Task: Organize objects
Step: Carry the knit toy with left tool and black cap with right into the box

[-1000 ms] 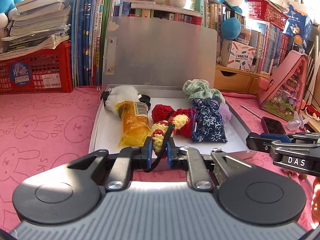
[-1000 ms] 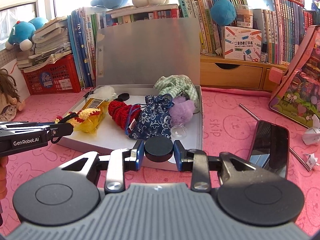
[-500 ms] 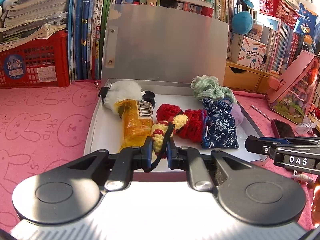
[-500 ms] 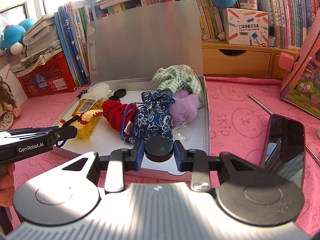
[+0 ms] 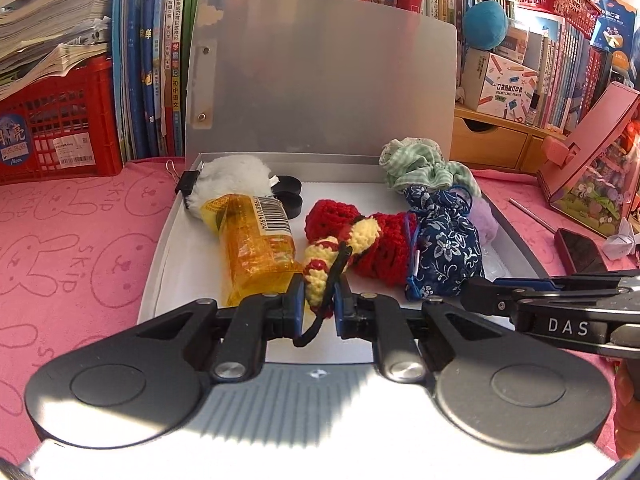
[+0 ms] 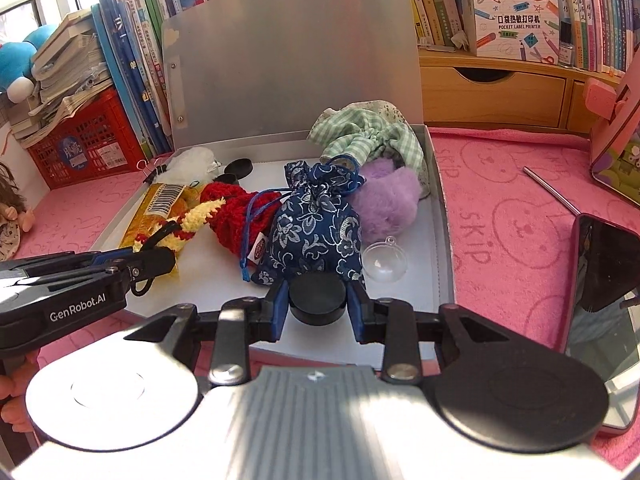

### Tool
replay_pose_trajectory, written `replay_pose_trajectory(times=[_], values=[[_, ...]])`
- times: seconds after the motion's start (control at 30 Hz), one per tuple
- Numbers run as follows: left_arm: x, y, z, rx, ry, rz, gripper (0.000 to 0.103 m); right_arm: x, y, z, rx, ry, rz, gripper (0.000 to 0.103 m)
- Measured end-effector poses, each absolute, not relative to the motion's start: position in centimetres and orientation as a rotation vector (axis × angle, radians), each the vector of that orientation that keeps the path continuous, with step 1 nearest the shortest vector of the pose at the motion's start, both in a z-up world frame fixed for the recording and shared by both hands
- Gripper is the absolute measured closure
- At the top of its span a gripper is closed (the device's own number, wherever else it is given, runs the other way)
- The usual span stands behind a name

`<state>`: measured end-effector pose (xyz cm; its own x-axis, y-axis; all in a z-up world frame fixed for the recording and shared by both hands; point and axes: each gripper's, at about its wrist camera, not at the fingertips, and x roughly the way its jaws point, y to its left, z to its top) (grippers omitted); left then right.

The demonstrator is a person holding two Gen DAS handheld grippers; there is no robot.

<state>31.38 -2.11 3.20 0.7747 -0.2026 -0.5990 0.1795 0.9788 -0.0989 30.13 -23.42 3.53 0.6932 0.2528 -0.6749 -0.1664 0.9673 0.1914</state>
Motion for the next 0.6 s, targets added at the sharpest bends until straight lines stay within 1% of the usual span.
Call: replay_pose_trajectory(times=[0.6], values=[[33.2, -3.8, 1.7, -0.015, 0.675, -0.225, 0.086, 31.8, -24.4, 3.2, 0.125, 0.796, 0.212, 0.067]])
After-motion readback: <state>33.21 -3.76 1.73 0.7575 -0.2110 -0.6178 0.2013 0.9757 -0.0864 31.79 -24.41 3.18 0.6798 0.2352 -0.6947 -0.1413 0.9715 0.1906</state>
